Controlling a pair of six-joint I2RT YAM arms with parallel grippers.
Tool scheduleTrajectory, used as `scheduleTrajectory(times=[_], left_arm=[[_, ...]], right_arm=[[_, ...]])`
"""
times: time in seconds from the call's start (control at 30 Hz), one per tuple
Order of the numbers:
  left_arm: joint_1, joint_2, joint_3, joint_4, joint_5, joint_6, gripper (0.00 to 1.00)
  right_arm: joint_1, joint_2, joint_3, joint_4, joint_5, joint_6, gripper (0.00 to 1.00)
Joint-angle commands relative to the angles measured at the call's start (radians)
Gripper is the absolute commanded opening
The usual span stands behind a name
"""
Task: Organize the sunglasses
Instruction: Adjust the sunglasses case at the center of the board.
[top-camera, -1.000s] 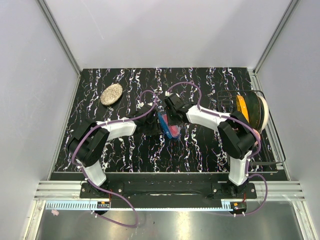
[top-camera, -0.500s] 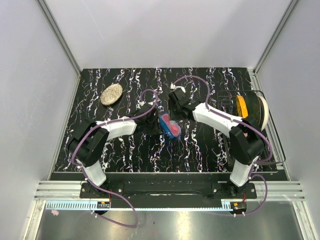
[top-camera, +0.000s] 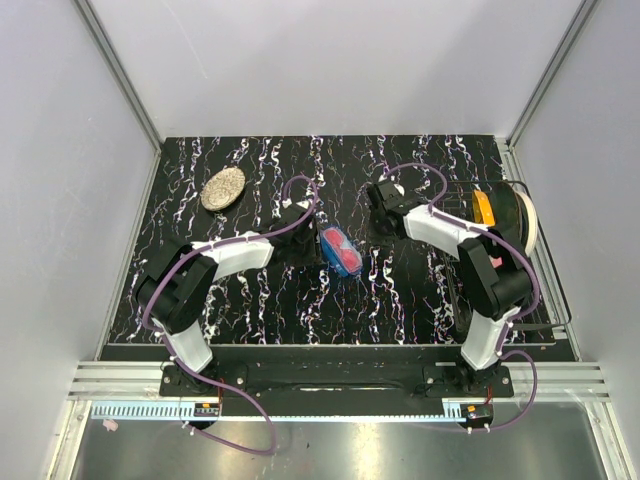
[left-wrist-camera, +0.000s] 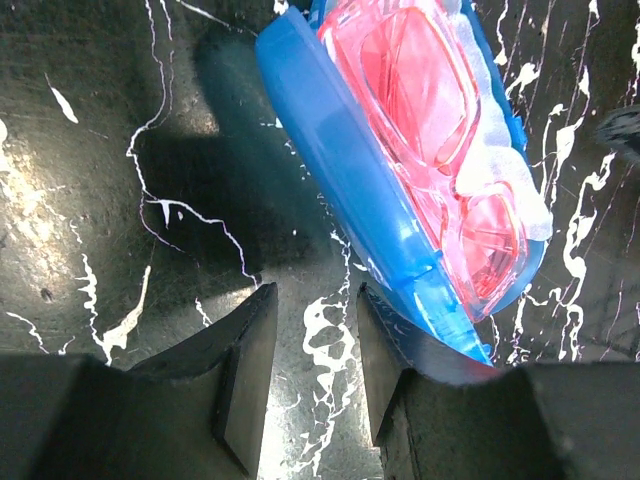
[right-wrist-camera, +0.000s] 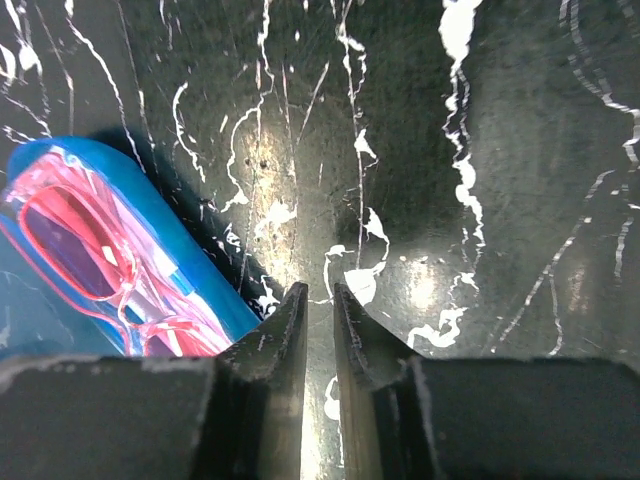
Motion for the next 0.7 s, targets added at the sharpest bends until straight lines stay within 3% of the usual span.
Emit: scheduleTrajectory(times=[0.0,0.67], left_arm=[[0.001,-0.024,0.044,0.046,-0.04,0.04,0.42],[0.044,-0.039,0.097,0.057,-0.077,0.091,0.42]], right_arm=[[0.008,0.031,-0.014,0.07,-0.081,0.009,0.21],[0.03,0.013,-0.124,0.175,-0.223,0.113,0.17]])
